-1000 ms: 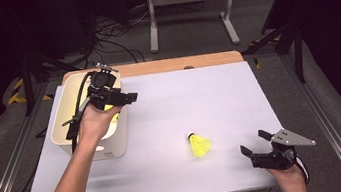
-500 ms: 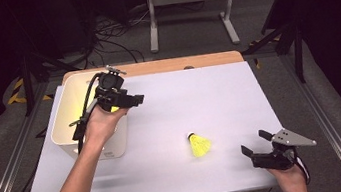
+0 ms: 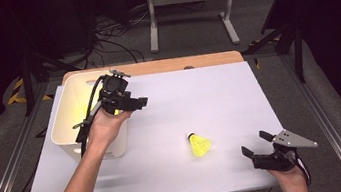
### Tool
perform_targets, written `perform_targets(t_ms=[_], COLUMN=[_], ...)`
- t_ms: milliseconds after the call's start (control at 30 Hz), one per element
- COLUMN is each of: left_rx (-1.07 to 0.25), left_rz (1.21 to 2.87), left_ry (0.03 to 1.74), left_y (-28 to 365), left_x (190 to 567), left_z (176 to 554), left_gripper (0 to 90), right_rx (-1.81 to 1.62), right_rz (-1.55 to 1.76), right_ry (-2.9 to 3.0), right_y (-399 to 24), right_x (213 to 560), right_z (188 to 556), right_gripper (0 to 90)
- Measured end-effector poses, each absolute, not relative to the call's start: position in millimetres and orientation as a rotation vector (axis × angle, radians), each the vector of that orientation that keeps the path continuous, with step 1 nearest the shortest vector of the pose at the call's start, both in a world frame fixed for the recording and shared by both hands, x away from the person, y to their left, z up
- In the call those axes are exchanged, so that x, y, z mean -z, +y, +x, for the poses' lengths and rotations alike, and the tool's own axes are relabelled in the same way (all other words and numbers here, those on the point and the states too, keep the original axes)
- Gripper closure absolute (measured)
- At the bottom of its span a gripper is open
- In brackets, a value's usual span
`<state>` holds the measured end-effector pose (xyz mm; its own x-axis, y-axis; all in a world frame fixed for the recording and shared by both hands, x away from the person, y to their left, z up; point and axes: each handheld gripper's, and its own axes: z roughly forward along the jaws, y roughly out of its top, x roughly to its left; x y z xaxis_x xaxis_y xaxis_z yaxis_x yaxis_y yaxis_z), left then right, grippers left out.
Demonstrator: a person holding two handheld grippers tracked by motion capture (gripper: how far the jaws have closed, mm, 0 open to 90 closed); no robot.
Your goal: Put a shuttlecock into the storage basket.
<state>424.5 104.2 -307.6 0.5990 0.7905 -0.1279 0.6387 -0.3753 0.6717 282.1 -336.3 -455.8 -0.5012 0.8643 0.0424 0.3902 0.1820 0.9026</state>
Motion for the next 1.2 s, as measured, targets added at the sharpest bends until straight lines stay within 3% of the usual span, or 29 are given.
perform_targets(t_ms=[1200], left_rx=[-0.262], left_rz=[2.183], left_ry=[1.057], left_y=[77.3], left_x=[333.1], left_z=[400.7], left_gripper=[35.1], right_rx=[-1.312], right_rz=[1.148], right_ry=[2.062], right_y=[-320.7], right_x=[448.7], right_z=[285.6], right_gripper=[18.3])
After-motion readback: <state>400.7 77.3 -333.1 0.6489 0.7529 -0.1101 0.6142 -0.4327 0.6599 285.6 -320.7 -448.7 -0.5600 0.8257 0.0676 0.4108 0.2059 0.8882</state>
